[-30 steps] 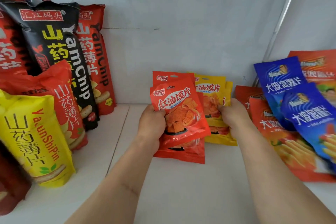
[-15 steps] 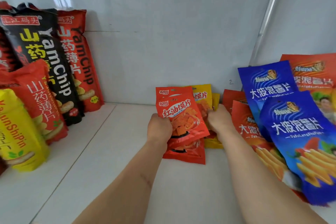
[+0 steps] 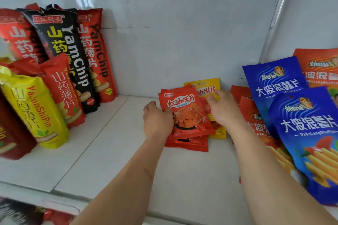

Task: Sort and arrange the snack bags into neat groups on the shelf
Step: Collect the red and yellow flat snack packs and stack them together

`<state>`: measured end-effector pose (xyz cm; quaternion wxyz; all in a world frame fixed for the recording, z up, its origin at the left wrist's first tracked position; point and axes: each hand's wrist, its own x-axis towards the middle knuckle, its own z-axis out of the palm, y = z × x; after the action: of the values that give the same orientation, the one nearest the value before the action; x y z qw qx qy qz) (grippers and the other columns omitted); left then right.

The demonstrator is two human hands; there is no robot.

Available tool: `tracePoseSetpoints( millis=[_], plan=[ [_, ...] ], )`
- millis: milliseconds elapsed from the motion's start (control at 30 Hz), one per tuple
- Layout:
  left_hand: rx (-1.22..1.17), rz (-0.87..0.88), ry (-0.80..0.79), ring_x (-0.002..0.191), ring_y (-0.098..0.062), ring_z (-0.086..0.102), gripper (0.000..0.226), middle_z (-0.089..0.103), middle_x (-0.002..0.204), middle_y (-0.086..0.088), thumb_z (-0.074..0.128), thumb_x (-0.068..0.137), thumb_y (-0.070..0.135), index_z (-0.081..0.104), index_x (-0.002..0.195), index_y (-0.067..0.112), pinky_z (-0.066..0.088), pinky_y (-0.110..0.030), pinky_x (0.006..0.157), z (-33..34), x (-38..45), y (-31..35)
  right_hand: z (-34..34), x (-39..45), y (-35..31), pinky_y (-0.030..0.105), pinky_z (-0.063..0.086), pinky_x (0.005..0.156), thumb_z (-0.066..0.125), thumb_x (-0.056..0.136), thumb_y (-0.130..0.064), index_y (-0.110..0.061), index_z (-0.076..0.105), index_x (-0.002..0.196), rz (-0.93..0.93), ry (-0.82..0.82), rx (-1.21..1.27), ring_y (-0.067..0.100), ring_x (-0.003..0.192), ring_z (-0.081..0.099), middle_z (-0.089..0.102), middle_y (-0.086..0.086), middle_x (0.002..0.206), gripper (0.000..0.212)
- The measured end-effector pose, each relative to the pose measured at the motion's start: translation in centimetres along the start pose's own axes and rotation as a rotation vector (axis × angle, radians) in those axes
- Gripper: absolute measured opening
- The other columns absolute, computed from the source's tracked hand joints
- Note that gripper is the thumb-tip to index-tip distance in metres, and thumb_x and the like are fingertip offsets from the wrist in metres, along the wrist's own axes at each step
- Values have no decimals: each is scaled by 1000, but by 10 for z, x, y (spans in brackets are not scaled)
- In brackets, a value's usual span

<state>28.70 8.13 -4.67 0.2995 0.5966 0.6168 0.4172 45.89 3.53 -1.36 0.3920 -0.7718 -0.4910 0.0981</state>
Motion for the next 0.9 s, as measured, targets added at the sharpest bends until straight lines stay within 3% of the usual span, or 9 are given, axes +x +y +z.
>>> tracePoseSetpoints(
  millis=[167,233,333,667,900],
  plan=[
    [547,486,73,114,-29,60,32,65,126,-5,49,101,27,64,127,15,47,-40,89,-40,-17,-27,20,-46,-29,42,43,100,42,102,-33,-17,59,129,-334,-3,-327,28,119,55,60,6,130,35],
    [645,653,112,93,-32,68,19,73,103,-7,63,93,20,73,106,11,53,-42,75,-60,-19,-44,33,-67,-43,42,45,94,43,101,-30,-18,64,121,-462,5,-381,28,110,58,65,3,120,31],
    [747,817,149,64,-31,67,7,70,74,-4,79,76,14,73,80,11,52,-36,56,-97,-23,-73,54,-97,-66,40,47,82,46,100,-28,-18,68,107,-576,-34,-411,29,97,61,68,2,105,25],
    [820,939,230,64,-28,64,2,66,72,-1,70,77,16,70,79,15,48,-35,54,-265,-44,-168,131,-216,-162,34,44,81,39,103,-30,-19,65,112,-620,-163,-365,22,103,55,65,-3,113,29],
    [895,867,242,73,-28,67,23,70,82,-1,49,87,22,71,87,15,52,-37,60,-378,-56,-223,197,-289,-238,35,47,79,38,103,-33,-23,63,113,-628,-177,-329,19,105,55,65,-6,112,29]
  ],
)
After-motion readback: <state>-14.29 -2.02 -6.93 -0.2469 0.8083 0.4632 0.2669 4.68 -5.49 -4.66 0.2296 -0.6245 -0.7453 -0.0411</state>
